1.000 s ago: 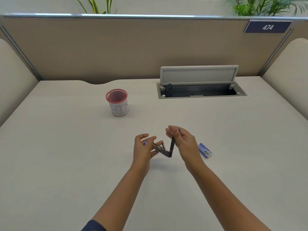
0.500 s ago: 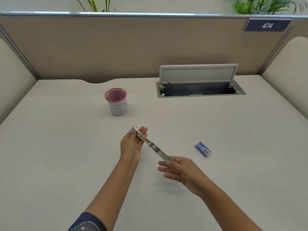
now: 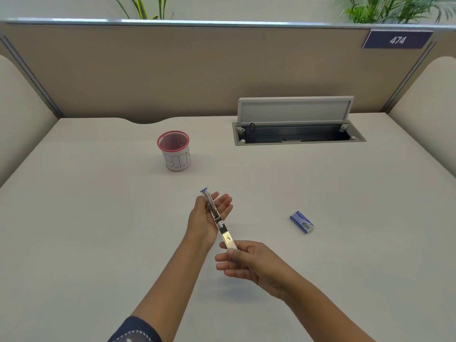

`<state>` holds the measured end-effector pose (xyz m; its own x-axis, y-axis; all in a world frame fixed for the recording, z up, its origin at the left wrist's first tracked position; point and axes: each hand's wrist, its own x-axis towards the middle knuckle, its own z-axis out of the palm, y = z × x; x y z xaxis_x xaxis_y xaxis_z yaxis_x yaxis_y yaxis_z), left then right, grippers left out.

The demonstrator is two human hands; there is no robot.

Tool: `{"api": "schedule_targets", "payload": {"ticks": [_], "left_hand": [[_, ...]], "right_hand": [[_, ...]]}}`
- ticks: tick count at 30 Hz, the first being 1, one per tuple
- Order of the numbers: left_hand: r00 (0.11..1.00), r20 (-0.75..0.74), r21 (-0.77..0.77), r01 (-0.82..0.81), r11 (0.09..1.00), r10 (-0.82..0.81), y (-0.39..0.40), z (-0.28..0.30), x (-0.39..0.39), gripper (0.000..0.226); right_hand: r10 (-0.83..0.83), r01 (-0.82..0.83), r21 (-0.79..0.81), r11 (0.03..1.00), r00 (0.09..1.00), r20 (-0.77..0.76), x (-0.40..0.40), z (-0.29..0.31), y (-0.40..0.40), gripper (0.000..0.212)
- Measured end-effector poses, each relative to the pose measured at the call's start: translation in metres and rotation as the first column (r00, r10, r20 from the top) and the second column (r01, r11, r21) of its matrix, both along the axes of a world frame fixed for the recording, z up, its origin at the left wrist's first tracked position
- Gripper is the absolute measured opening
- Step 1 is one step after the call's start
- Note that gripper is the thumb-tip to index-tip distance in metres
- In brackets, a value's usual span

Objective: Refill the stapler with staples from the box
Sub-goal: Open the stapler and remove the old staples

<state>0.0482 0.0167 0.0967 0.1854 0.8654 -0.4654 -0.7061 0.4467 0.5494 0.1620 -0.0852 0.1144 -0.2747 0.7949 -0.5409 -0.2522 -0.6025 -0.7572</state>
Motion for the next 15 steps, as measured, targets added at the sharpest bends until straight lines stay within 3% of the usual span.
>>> {"api": "schedule_targets", "payload": {"ticks": [9, 15], "left_hand": [[0.991, -0.032, 0.033, 0.134, 0.99, -0.133, -0.011, -0.007, 0.004, 0.02], [0.982, -0.032, 0.055, 0.189, 0.98, -0.187, -0.014, -0.005, 0.003, 0.023]], "right_hand": [[-0.044, 0.044, 0.023, 0.999, 0.999, -0.029, -0.001, 0.003, 0.003, 0.017], [-0.043, 0.044, -0.048, 0.998, 0.999, 0.012, 0.001, 0.0, 0.002, 0.018]]}}
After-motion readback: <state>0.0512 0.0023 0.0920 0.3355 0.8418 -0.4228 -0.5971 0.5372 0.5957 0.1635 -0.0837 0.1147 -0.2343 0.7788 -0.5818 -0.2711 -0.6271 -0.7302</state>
